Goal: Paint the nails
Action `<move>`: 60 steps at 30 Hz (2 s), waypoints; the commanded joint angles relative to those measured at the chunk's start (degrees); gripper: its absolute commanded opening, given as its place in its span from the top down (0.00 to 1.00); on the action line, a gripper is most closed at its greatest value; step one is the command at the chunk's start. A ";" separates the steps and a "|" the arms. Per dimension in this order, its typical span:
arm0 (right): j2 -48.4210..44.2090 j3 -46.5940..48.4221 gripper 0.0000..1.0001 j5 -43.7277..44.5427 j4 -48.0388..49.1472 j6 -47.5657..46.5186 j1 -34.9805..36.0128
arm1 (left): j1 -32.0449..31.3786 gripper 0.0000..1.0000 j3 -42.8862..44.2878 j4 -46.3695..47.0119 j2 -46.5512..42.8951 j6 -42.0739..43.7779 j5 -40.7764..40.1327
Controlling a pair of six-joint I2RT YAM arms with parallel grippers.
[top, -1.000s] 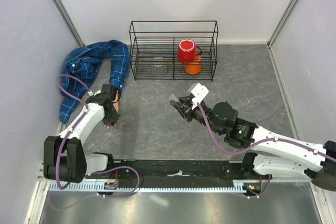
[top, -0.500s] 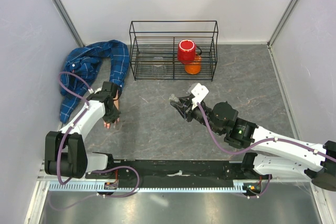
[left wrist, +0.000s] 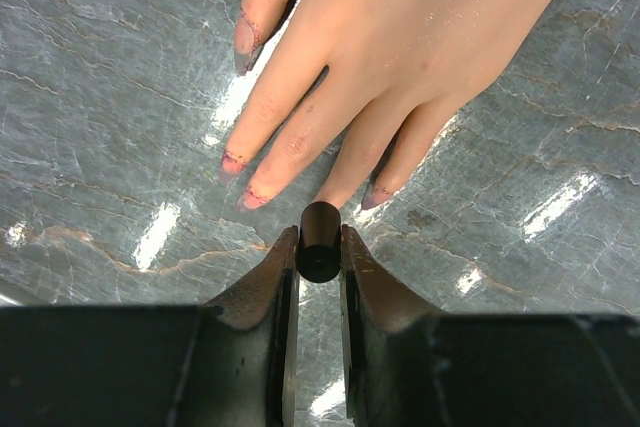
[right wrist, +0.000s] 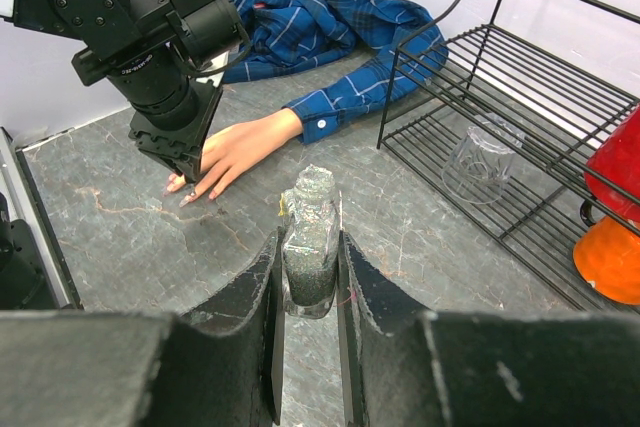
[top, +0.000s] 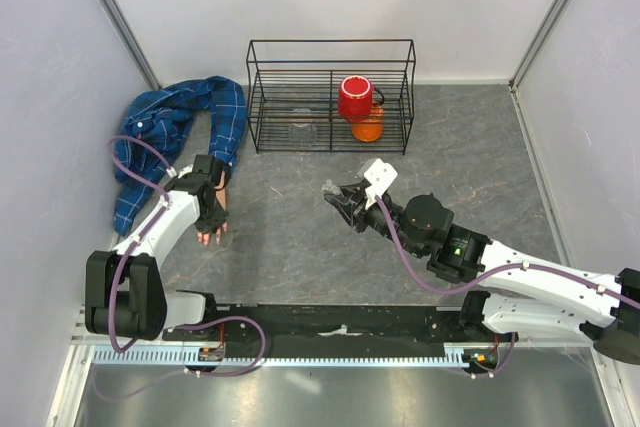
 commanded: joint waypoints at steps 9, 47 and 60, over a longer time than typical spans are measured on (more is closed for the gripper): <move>-0.11 1.17 1.00 -0.96 2.10 0.60 -0.31 | 0.88 0.98 -1.38 -0.51 -2.36 -0.92 -0.03; -0.11 1.08 1.00 -1.31 2.19 0.69 -0.22 | 0.88 0.98 -2.34 -2.09 -4.03 -3.29 2.87; -0.37 1.08 1.00 -1.13 2.01 0.60 -0.31 | 1.32 0.98 -2.08 -1.12 -3.07 -2.86 1.91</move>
